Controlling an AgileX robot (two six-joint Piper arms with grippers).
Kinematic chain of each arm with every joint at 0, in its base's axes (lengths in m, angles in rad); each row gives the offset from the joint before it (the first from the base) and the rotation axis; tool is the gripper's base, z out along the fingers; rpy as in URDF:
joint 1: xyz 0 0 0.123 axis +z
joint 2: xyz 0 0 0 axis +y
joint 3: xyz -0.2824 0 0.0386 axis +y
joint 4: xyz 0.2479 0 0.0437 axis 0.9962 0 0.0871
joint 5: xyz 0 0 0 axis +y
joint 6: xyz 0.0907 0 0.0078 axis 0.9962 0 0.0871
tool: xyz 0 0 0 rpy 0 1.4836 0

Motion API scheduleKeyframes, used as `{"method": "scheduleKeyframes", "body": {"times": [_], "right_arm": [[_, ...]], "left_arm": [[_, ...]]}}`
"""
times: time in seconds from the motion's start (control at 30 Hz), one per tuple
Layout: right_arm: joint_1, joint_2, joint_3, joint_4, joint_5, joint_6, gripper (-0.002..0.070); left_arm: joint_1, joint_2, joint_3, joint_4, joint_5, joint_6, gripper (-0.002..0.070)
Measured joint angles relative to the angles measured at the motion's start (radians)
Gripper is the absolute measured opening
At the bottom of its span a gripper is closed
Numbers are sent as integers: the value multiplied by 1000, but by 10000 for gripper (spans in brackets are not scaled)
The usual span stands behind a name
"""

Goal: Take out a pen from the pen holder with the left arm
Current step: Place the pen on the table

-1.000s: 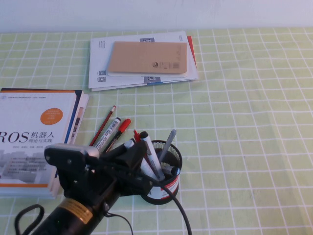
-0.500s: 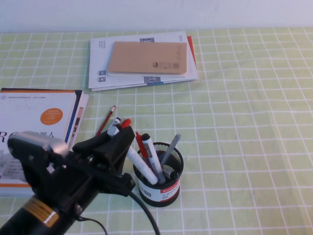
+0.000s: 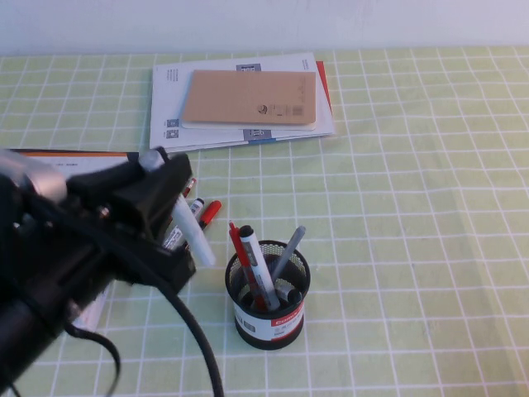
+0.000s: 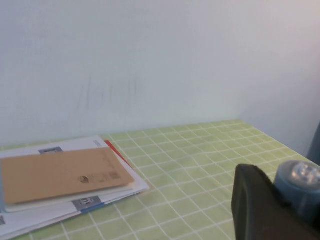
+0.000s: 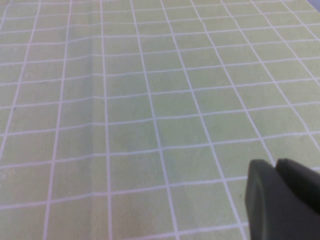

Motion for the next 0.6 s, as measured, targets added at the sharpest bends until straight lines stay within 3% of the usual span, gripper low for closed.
{"method": "scheduleKeyframes", "body": {"times": [0.2, 0.27, 0.4, 0.6], "right_arm": [[0, 0, 0, 0, 0, 0, -13], [0, 0, 0, 0, 0, 0, -13], [0, 0, 0, 0, 0, 0, -13], [0, 0, 0, 0, 0, 0, -13]], "left_arm": [[0, -22, -130, -638, -33, 724, 95], [0, -14, -166, -780, -111, 927, 95], [0, 17, -214, -879, -251, 1140, 95], [0, 85, -221, -888, -173, 1206, 95]]}}
